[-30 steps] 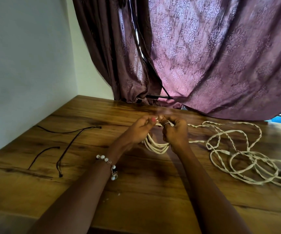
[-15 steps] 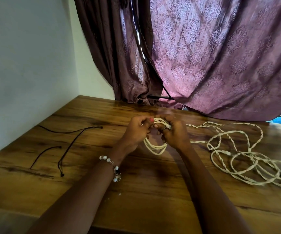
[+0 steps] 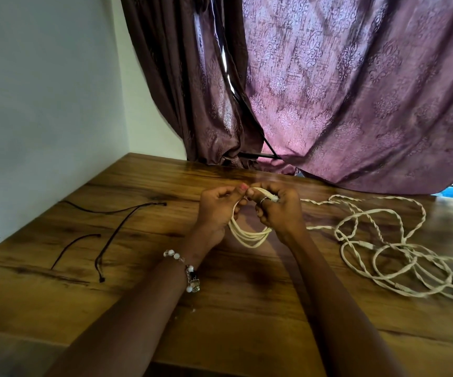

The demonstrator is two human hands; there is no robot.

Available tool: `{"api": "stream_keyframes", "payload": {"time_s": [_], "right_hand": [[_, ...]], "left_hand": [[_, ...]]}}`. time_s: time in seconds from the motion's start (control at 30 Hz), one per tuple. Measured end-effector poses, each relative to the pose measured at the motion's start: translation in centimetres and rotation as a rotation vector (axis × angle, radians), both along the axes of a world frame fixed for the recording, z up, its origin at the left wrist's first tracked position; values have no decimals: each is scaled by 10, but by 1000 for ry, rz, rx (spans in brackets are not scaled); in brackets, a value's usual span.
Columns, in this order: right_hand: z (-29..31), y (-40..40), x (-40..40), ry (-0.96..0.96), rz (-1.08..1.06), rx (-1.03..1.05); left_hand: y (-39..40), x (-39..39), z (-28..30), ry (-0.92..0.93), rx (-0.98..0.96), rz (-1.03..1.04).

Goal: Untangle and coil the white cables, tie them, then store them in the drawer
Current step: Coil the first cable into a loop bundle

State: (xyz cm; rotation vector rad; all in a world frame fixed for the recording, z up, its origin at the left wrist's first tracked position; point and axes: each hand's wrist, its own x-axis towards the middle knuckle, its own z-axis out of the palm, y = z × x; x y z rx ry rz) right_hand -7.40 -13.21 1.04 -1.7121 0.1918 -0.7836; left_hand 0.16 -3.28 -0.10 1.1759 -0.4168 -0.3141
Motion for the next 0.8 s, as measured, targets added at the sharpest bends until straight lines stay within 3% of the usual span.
{"api": "stream_keyframes", "payload": {"time_s": [0.13,0.53,0.8], "right_hand": [[2,-1,-2,40,0,-53],[-8,-15,0,2,-148,-40],[-11,-19,0,-38,-151,-114]], "left_hand": [[1,3,0,10,37,-57],[32,13,11,31,370,-739],[23,8,3,9,327,-595]]}}
